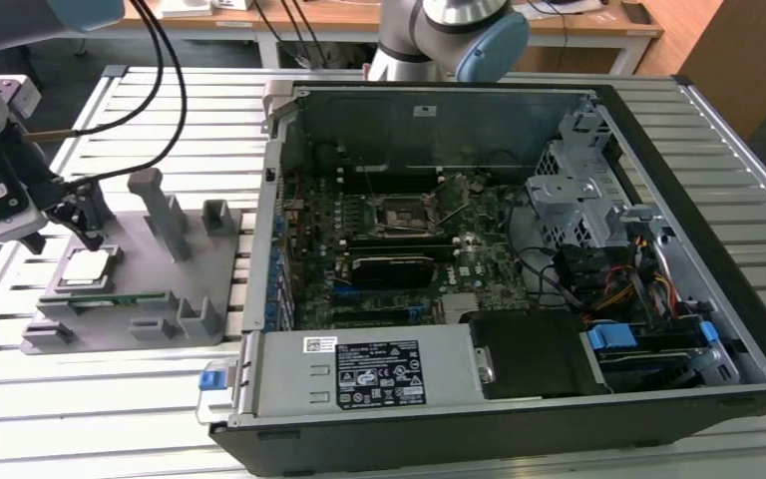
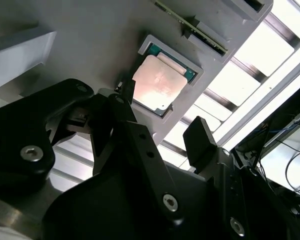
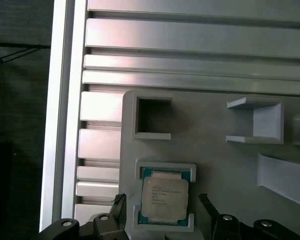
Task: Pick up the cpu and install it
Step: 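Pick up the cpu and move it towards the insertion slot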
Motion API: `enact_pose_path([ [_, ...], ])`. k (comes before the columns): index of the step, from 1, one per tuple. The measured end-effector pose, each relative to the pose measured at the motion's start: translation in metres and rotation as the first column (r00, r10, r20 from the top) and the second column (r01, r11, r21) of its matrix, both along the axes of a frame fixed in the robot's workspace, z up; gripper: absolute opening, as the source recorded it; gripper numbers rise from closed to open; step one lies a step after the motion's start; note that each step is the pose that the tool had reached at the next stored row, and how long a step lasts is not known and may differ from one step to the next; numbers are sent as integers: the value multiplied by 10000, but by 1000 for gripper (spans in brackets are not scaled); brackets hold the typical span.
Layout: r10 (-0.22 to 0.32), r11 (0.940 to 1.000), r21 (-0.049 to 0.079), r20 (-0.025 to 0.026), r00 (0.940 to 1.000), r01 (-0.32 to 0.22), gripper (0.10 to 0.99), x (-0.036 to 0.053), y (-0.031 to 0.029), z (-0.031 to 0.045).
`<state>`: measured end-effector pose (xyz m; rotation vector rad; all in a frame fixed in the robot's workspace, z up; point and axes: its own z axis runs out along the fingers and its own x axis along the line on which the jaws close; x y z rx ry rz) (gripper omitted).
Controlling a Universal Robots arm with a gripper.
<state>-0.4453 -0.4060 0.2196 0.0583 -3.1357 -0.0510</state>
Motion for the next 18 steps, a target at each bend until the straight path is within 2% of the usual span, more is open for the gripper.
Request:
enact_pose_path([
  [5,0,10000,-75,2,10000,0,663,0,0,-20],
  [18,-10,10000,-68,1,10000,10,663,9,0,-164],
])
